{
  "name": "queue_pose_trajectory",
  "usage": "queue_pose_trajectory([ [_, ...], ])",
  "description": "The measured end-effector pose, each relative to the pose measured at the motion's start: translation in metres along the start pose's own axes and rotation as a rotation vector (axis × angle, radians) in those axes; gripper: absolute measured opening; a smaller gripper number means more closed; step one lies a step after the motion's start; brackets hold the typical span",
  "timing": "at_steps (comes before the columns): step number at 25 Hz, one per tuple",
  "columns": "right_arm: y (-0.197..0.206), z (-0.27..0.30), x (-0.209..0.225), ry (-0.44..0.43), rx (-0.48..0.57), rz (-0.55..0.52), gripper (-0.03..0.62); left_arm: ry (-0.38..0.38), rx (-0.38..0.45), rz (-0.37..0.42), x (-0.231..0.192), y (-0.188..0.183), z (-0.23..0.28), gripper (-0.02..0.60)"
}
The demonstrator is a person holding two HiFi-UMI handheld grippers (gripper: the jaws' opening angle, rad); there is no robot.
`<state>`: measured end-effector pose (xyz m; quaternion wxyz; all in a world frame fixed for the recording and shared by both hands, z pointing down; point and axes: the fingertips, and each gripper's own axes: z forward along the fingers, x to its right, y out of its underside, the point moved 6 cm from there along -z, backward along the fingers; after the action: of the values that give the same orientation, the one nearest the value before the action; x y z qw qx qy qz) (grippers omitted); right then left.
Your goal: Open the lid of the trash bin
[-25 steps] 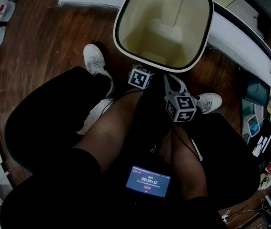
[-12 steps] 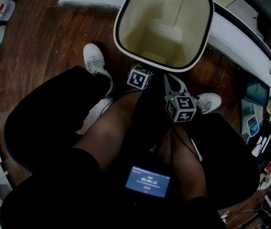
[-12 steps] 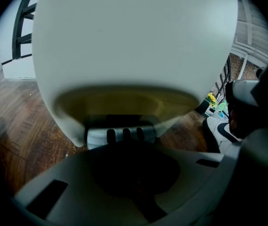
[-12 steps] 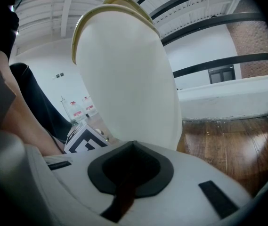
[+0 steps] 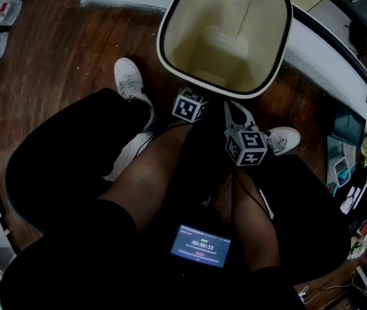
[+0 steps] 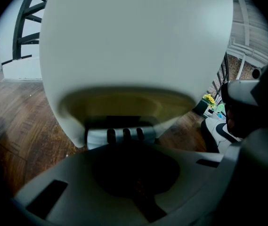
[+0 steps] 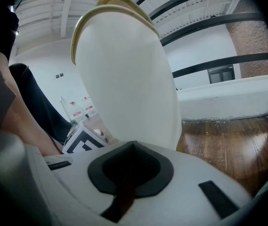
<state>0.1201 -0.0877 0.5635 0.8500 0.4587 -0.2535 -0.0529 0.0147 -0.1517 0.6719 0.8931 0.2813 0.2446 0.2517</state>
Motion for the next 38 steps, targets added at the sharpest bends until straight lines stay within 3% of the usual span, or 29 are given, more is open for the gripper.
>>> queue_pose_trajectory([
  [27, 0.008, -0.002, -0.004, 0.001, 0.002, -0.005, 0.005, 0.014, 0.086, 0.026, 0.004, 0.002, -0.017, 0.017],
  [33, 0.005, -0.005, -0.009, -0.024, 0.01, -0.009, 0.006, 0.018, 0.1, 0.11, 0.011, 0.005, -0.029, 0.018],
  [38, 0.003, -0.013, -0.022, -0.043, -0.008, -0.049, 0.006, 0.067, 0.14, 0.159, 0.029, 0.009, -0.057, 0.018],
])
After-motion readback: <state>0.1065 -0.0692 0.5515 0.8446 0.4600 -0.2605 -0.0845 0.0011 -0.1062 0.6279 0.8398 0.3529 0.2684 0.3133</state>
